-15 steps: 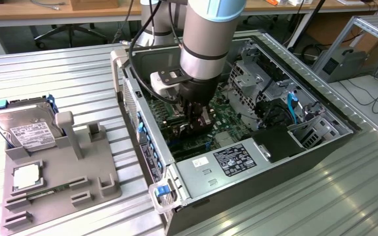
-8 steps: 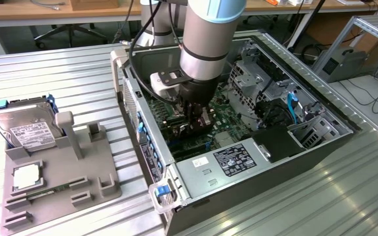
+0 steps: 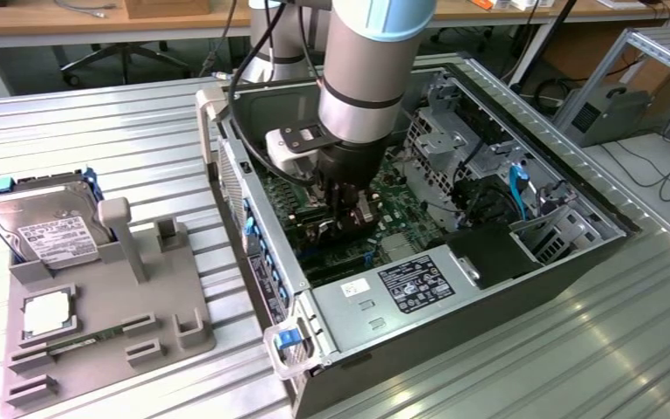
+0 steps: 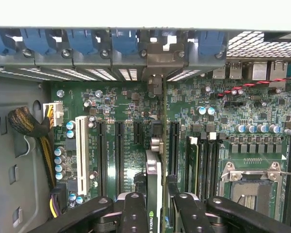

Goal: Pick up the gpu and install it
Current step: 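Insert the gpu into the slot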

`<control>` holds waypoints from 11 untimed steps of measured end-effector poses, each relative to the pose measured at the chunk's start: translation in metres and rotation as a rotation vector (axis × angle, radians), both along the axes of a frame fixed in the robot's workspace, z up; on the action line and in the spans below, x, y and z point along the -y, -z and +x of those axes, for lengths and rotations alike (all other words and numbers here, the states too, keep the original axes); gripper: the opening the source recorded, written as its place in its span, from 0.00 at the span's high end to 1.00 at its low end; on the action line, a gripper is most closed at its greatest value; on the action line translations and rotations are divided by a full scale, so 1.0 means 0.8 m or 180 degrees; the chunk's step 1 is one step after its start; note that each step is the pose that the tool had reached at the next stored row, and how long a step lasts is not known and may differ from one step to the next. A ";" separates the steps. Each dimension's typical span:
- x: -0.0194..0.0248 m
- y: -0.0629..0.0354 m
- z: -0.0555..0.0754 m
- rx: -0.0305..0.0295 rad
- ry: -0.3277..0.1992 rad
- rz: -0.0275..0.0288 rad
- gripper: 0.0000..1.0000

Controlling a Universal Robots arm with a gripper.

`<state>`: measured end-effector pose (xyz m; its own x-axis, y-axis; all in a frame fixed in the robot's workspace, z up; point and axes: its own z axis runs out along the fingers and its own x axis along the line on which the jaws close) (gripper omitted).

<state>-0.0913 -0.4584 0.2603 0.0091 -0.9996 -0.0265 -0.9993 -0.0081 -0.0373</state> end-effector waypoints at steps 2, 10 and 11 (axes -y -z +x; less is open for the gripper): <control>-0.0001 0.000 -0.001 0.0002 0.0000 0.0001 0.73; 0.0001 0.001 -0.003 0.0006 0.0000 0.0004 0.73; 0.0001 0.001 -0.003 0.0006 0.0000 0.0003 0.73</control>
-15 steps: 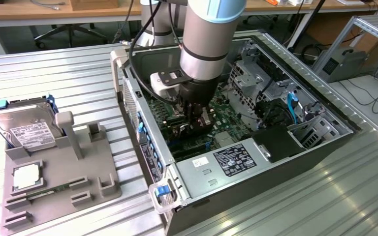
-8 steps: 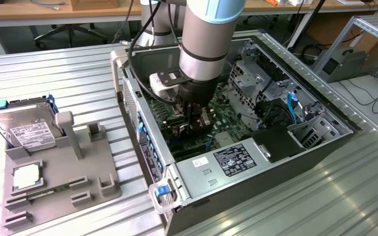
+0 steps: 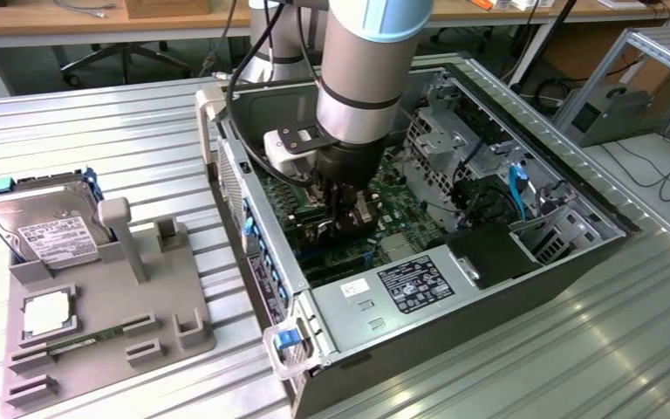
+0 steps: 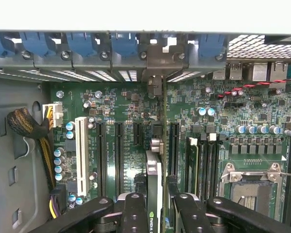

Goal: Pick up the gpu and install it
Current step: 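Insert the gpu into the slot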

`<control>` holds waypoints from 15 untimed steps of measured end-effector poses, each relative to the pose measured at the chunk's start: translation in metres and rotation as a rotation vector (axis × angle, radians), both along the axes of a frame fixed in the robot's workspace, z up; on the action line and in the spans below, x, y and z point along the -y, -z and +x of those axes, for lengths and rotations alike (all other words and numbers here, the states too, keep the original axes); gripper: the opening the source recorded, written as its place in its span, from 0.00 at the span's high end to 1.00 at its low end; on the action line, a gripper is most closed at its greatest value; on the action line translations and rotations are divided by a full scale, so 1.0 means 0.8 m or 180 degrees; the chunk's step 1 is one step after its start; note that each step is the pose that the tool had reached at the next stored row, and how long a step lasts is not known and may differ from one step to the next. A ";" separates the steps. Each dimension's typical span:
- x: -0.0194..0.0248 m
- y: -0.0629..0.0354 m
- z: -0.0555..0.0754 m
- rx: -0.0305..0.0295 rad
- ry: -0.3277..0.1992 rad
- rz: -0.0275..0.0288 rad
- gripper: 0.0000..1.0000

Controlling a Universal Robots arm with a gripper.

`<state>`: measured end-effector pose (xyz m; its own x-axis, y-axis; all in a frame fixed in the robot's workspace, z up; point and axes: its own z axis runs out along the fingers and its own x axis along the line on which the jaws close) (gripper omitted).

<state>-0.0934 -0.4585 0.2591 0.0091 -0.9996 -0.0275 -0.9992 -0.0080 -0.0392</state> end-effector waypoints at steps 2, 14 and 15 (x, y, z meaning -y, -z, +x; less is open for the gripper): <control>0.0000 0.001 0.000 0.0000 0.0000 0.0000 0.73; -0.0001 0.002 0.000 0.0000 0.0000 0.0001 0.73; -0.0001 0.002 0.000 0.0000 0.0000 0.0001 0.73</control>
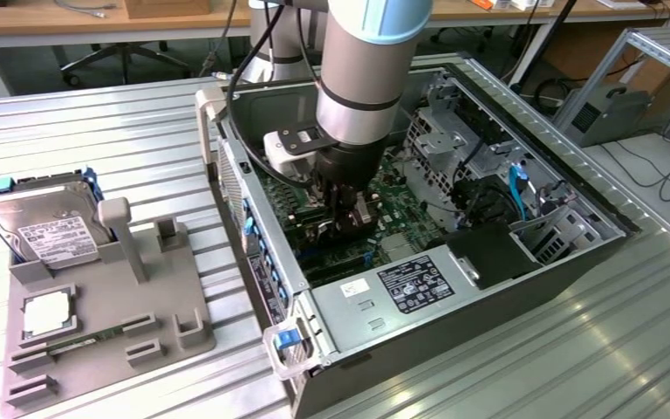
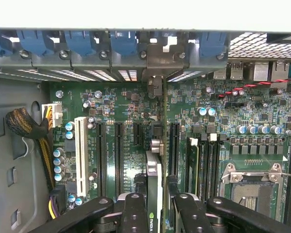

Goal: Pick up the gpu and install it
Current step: 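Insert the gpu into the slot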

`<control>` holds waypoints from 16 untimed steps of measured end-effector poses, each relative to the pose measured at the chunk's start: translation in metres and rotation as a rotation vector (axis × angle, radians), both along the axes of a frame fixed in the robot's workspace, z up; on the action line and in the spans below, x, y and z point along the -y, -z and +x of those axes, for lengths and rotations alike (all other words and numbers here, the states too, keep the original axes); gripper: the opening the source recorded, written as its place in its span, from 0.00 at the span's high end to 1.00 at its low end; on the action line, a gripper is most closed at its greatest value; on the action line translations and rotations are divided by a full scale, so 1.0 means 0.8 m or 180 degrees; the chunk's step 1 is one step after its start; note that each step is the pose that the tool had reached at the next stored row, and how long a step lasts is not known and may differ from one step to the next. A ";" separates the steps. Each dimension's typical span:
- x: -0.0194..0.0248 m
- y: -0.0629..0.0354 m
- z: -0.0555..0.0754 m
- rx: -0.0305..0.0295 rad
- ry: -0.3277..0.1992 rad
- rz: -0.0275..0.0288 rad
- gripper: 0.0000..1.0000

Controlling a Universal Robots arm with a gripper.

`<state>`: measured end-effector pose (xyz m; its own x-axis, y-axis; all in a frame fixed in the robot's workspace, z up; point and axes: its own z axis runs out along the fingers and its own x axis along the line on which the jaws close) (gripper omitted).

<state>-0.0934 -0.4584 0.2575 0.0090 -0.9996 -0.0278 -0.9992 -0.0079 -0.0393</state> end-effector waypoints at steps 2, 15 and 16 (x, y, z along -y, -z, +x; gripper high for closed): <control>0.0000 0.000 0.000 0.0000 0.0000 0.0000 0.73; 0.0000 0.000 0.000 0.0000 0.0000 0.0001 0.54; 0.0000 0.000 0.000 0.0000 0.0000 0.0000 0.54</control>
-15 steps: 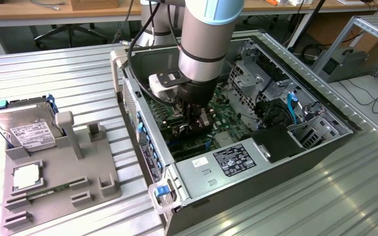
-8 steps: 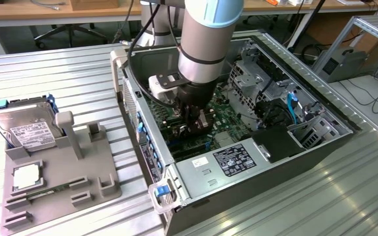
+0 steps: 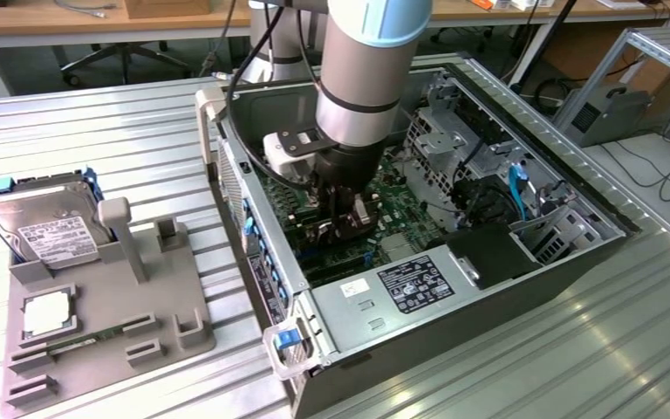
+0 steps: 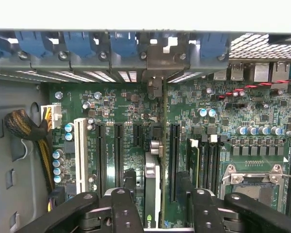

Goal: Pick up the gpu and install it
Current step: 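Insert the gpu into the slot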

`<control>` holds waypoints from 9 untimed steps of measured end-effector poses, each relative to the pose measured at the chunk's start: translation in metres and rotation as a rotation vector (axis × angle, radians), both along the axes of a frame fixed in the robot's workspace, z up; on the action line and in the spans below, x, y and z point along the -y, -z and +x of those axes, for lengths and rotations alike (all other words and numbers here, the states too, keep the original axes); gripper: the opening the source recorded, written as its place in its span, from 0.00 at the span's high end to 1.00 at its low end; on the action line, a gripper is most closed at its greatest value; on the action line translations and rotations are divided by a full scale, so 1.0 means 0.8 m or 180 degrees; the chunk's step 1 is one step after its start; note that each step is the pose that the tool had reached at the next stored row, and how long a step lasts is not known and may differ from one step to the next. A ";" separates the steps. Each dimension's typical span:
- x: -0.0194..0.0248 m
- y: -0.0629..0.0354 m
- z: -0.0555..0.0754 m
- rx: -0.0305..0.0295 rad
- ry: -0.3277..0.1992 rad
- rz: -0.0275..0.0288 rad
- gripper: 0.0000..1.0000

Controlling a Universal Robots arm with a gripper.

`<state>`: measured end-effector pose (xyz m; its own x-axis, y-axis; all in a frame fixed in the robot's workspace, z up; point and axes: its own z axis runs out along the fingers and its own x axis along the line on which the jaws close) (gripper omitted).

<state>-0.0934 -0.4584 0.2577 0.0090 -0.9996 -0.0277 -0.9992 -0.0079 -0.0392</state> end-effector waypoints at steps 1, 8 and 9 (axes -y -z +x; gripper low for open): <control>0.0000 -0.002 0.000 0.0000 0.0000 -0.0001 0.54; -0.0017 -0.029 0.000 0.0000 0.0000 -0.0001 0.54; -0.0021 -0.033 0.000 0.0000 0.0000 -0.0001 0.54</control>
